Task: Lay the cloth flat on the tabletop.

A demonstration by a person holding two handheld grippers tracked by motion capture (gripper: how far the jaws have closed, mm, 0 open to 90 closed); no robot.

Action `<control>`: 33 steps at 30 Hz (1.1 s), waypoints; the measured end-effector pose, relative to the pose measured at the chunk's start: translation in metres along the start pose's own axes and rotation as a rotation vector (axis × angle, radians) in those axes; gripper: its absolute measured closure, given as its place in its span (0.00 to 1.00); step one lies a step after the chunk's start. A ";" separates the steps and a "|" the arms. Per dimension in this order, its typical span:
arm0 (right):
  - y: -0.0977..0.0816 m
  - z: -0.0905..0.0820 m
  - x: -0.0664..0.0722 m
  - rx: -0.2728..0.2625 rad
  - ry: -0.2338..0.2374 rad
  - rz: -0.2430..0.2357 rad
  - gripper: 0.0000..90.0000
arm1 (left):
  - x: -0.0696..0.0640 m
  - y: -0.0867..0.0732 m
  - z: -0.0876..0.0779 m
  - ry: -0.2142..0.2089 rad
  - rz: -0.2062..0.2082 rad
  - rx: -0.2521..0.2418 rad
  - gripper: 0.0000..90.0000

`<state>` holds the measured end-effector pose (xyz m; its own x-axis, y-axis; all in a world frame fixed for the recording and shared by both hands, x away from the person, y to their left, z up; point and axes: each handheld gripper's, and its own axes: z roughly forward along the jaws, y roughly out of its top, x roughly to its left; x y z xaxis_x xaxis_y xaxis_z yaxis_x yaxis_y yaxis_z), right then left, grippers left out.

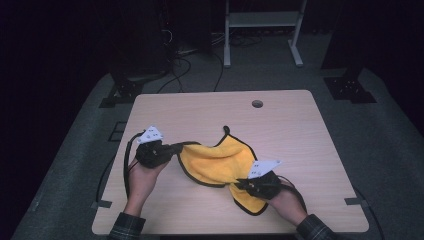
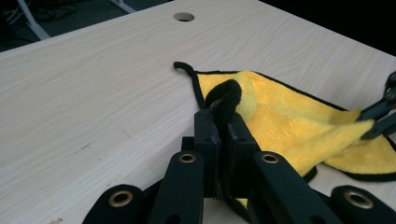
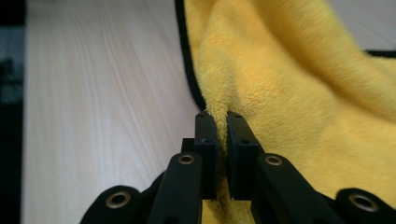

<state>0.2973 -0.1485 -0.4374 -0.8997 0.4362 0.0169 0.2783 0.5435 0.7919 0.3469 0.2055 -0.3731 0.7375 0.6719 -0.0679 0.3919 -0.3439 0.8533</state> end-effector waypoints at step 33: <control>-0.026 0.024 -0.119 0.104 -0.201 0.217 0.83 | 0.005 -0.012 0.024 0.007 -0.011 0.078 0.95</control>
<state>0.4052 -0.1972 -0.4741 -0.7339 0.6775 0.0489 0.4986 0.4885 0.7161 0.3593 0.1973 -0.3961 0.7293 0.6802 -0.0738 0.4419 -0.3859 0.8098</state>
